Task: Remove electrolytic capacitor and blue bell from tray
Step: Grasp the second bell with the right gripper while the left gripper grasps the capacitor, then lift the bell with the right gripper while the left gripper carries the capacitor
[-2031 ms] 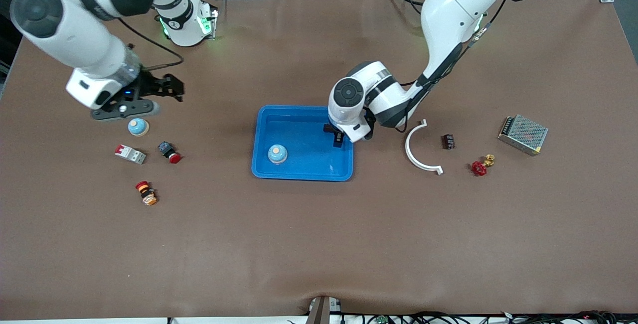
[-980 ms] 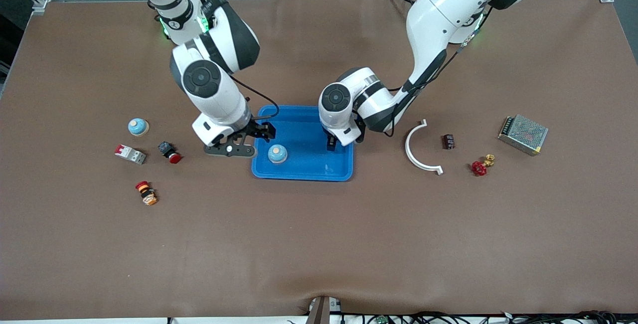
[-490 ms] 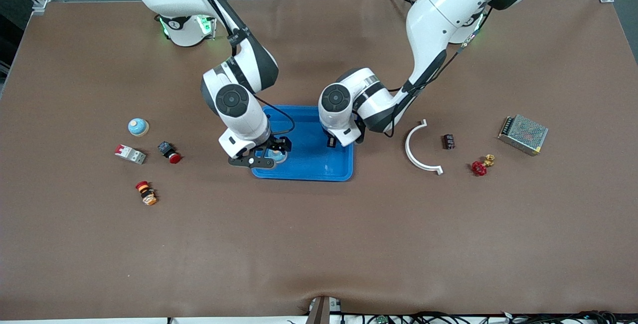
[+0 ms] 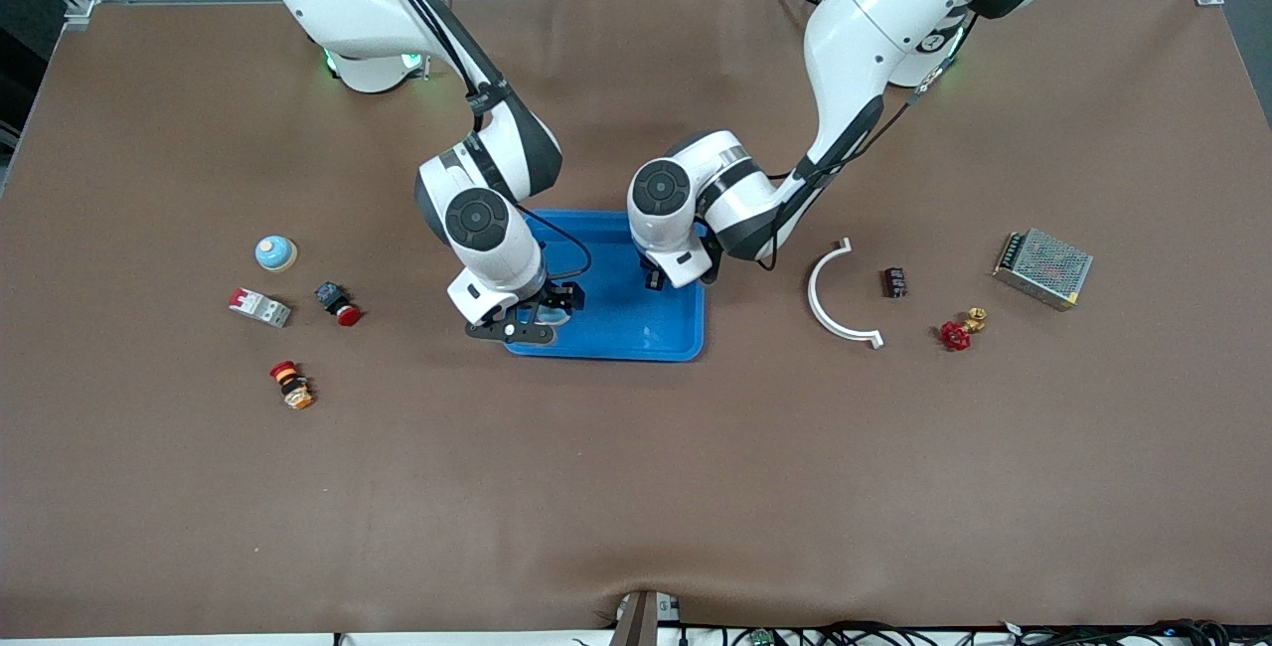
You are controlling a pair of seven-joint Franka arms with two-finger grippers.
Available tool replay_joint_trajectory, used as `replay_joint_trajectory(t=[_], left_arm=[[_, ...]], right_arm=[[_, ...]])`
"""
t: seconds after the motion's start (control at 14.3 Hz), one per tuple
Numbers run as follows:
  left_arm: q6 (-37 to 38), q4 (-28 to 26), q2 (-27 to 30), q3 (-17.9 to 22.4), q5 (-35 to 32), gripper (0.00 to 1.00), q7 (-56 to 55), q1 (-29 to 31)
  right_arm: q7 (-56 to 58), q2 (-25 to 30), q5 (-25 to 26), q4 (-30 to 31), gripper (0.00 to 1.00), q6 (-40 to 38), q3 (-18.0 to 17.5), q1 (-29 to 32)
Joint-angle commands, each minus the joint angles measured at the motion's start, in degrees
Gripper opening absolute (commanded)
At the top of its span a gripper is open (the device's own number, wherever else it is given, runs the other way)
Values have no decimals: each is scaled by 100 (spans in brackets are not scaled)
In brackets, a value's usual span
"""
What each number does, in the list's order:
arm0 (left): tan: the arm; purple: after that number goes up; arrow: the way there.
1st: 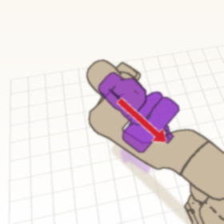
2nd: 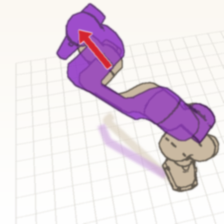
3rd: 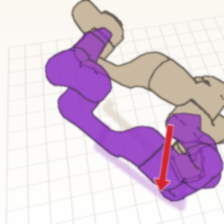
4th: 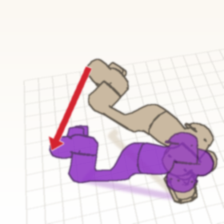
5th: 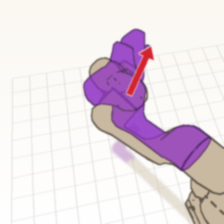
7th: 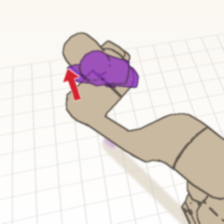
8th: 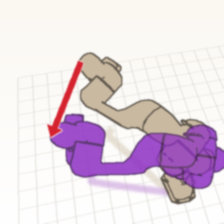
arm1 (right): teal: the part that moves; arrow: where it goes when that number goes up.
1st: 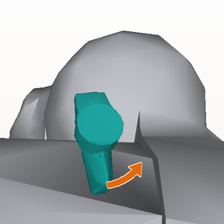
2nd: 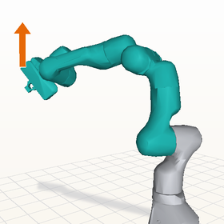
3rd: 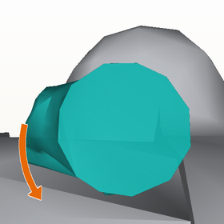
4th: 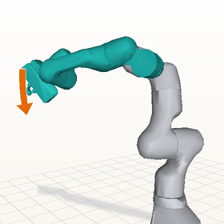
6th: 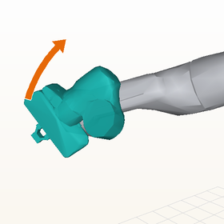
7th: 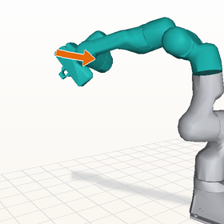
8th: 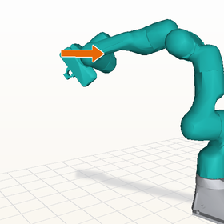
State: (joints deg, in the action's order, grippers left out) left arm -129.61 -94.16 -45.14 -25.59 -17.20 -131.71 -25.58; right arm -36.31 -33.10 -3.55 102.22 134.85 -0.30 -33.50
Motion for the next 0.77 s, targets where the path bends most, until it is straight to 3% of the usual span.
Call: replay_joint_trajectory(t=[0.0, 0.35, 0.7], left_arm=[[479, 99, 128, 54, -73, 0, 1036, -44], [1165, 91, 435, -138, 146, 0, 2946, 307], [1851, 3, 760, -1017, 191, 0, 4606, 1335]], right_arm=[[1, -223, -6, -141, 100, 77, 56, -156], [1, -382, 3, -132, 100, 139, 56, -271], [10, -426, 143, -114, 100, 139, 74, -219]])
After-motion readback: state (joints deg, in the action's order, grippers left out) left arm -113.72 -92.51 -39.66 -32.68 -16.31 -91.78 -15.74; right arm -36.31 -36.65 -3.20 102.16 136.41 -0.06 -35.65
